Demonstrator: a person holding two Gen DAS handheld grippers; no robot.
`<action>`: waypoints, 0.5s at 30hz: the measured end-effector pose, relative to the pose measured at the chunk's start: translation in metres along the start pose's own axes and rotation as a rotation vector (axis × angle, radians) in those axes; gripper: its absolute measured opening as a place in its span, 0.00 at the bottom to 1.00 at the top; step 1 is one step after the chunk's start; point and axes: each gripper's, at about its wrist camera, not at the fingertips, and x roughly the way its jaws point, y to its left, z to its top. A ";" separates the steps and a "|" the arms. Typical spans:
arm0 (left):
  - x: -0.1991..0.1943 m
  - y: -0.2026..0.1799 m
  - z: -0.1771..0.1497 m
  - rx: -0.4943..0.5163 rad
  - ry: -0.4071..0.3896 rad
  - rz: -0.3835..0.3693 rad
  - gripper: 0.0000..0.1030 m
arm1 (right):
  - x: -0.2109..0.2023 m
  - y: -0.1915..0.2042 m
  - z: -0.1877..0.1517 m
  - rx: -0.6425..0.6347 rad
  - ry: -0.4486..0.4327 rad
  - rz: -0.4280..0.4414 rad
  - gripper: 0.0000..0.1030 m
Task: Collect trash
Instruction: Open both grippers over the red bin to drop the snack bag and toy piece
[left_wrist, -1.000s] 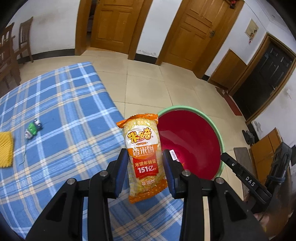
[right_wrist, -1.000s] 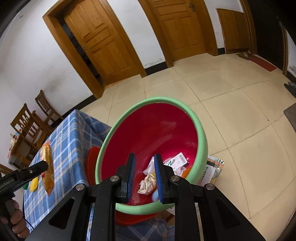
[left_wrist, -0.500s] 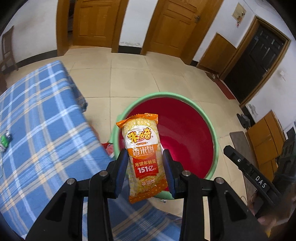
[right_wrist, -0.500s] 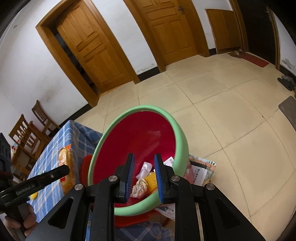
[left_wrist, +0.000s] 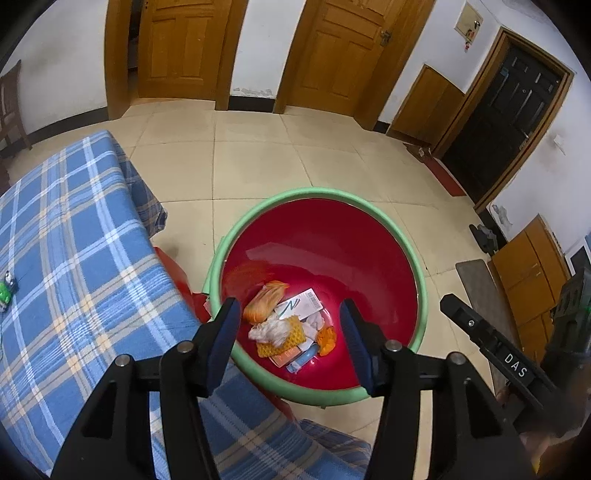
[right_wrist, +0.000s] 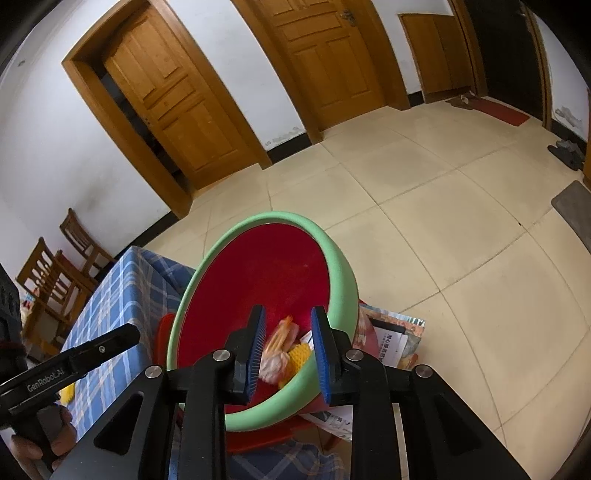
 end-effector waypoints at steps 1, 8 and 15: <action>-0.002 0.002 0.000 -0.006 -0.004 0.001 0.54 | 0.000 0.001 0.000 -0.003 0.000 0.002 0.25; -0.028 0.025 -0.006 -0.071 -0.051 0.026 0.54 | 0.000 0.015 -0.002 -0.027 0.005 0.022 0.26; -0.051 0.057 -0.013 -0.149 -0.088 0.063 0.54 | -0.001 0.034 -0.004 -0.065 0.017 0.039 0.28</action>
